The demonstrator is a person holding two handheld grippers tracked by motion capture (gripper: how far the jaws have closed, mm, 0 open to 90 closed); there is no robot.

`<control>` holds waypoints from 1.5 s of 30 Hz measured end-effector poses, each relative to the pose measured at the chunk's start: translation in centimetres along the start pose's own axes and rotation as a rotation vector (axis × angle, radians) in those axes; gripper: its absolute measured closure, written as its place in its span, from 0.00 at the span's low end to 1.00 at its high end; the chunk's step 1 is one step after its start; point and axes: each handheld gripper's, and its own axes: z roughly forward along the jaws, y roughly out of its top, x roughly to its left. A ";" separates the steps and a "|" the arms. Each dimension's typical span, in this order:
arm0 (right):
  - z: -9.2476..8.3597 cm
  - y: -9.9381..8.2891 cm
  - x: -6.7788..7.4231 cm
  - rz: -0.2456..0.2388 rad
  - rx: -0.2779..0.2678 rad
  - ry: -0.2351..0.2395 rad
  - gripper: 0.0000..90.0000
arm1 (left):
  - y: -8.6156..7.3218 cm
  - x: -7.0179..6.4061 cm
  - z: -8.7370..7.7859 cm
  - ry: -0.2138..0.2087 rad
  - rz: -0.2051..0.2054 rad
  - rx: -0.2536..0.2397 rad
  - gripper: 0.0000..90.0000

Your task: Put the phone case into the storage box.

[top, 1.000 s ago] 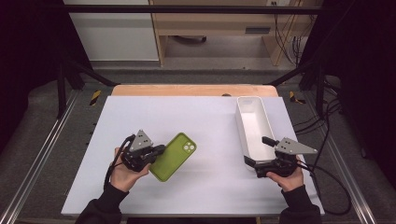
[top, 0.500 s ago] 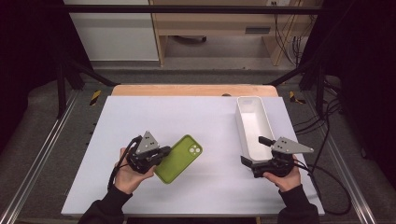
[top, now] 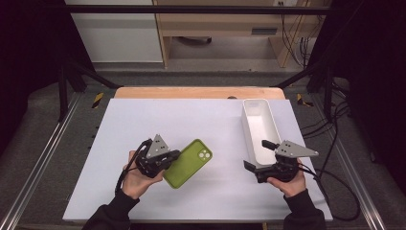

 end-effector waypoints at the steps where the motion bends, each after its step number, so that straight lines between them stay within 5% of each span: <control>1: 0.0 0.0 0.0 0.003 0.001 0.000 0.01 | 0.0 0.0 0.1 0.000 0.003 0.001 0.98; 45: 1.4 0.9 1.8 -0.004 0.021 0.056 0.01 | 1.6 -3.1 3.0 -0.025 0.117 0.028 0.98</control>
